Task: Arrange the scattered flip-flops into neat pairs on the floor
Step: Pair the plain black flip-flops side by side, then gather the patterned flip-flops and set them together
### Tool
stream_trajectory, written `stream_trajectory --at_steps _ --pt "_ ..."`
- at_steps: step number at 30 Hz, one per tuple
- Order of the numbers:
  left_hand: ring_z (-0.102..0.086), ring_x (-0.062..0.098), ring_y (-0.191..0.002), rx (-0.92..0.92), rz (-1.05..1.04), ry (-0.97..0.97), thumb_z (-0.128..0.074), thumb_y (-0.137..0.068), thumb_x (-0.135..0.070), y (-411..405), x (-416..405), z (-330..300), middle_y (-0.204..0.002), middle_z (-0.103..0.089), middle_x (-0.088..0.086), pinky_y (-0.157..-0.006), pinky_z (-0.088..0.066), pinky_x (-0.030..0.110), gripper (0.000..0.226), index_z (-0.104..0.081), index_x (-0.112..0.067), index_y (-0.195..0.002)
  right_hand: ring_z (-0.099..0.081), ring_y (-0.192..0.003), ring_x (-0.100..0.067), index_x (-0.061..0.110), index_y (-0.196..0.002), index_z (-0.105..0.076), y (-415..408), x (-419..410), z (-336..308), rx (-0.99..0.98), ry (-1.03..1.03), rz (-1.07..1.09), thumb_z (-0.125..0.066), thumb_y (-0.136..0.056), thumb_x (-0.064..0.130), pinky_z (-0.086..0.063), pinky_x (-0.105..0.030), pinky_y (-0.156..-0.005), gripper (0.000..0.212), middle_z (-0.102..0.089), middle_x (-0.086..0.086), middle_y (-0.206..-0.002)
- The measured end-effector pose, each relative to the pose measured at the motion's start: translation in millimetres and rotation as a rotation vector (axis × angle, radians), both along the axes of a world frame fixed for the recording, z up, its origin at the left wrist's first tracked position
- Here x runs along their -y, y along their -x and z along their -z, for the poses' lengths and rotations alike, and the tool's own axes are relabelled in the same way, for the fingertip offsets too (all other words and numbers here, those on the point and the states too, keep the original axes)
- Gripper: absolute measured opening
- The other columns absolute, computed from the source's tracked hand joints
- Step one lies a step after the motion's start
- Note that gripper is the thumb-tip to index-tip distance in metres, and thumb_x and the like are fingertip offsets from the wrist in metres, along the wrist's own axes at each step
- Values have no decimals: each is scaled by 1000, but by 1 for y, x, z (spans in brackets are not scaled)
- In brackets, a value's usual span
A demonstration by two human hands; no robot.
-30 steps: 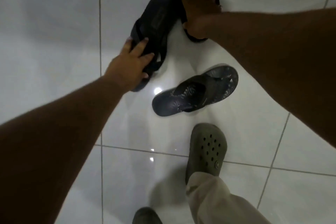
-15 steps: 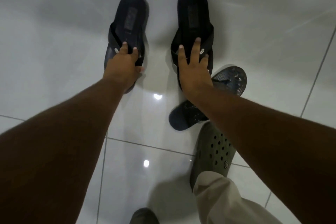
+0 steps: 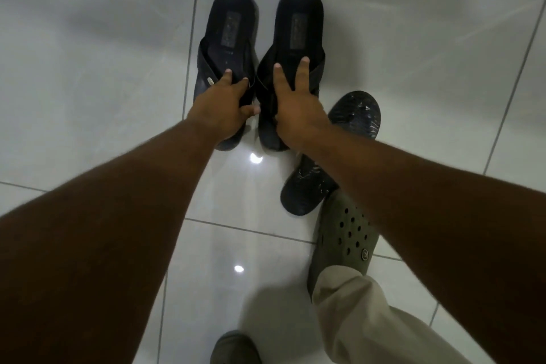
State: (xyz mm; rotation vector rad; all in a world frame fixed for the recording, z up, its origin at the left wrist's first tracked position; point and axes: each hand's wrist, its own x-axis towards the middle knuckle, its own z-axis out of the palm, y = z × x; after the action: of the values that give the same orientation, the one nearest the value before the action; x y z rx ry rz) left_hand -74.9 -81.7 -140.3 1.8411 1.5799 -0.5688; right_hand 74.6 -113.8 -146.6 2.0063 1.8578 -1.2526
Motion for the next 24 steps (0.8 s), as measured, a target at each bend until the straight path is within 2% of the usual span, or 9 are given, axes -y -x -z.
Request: stream_trajectory --at_steps 3,6,8,10,13,14,17,21,24 --pt "-37 44 -136 -84 52 -143 -50 -89 -57 -8 11 -16 -160 -18 15 -101 -42 57 66 -36 -20 -142 -43 -130 -41 22 -153 -14 -39 1 -9 -7 -164 51 -59 -93 22 -43 -52 -106 75 -1 -19 -162" --pt "-45 41 -125 -118 218 -301 -53 -82 -63 -38 35 -38 -143 -41 16 -91 -47 54 58 -53 -18 -120 -36 -135 -41 19 -149 -28 -84 4 -11 98 -277 44 -56 -94 27 -37 -53 -108 62 -19 -18 -159" --pt "-53 34 -107 -47 378 -240 -52 -81 -64 -73 56 -43 -123 -51 12 -82 -47 46 58 -55 -17 -115 -35 -136 -44 17 -147 -32 -118 -4 -12 191 -342 26 -58 -92 27 -36 -57 -108 61 -24 -21 -157" --pt "-54 31 -102 69 355 -87 -55 -82 -61 -108 78 -37 -120 -49 10 -79 -46 41 59 -48 -18 -123 -35 -135 -44 13 -147 -31 -148 -22 -10 276 -379 12 -59 -91 29 -38 -59 -106 64 -27 -23 -155" --pt "-56 29 -107 151 37 36 -62 -83 -50 -147 91 -18 -131 -39 9 -88 -49 38 69 -33 -23 -139 -25 -142 -45 14 -152 -21 -190 -68 -10 355 -382 -5 -57 -92 34 -33 -59 -110 73 -18 -20 -160" --pt "-56 28 -109 139 9 48 -62 -84 -47 -153 93 -15 -134 -37 9 -91 -50 36 73 -28 -24 -144 -19 -145 -43 16 -153 -16 -197 -84 -10 364 -366 -6 -56 -93 36 -29 -58 -112 75 -12 -18 -162" --pt "-56 25 -109 180 84 -5 -60 -88 -41 -181 91 -1 -134 -35 9 -95 -52 35 70 -25 -23 -145 -5 -148 -42 21 -155 -5 -221 -131 -10 411 -302 2 -56 -93 39 -21 -58 -114 82 4 -13 -164" --pt "-58 26 -106 209 232 -45 -60 -90 -32 -218 68 8 -129 -40 10 -89 -52 35 56 -37 -15 -138 1 -147 -47 17 -154 2 -246 -182 8 350 -200 98 -60 -86 48 -17 -62 -116 97 10 -17 -163" --pt "-61 26 -104 254 225 -89 -65 -88 -22 -245 52 13 -131 -44 11 -87 -54 37 49 -46 -10 -132 5 -147 -48 13 -153 6 -253 -199 25 344 -114 29 -57 -83 57 -9 -60 -119 104 10 -17 -163"
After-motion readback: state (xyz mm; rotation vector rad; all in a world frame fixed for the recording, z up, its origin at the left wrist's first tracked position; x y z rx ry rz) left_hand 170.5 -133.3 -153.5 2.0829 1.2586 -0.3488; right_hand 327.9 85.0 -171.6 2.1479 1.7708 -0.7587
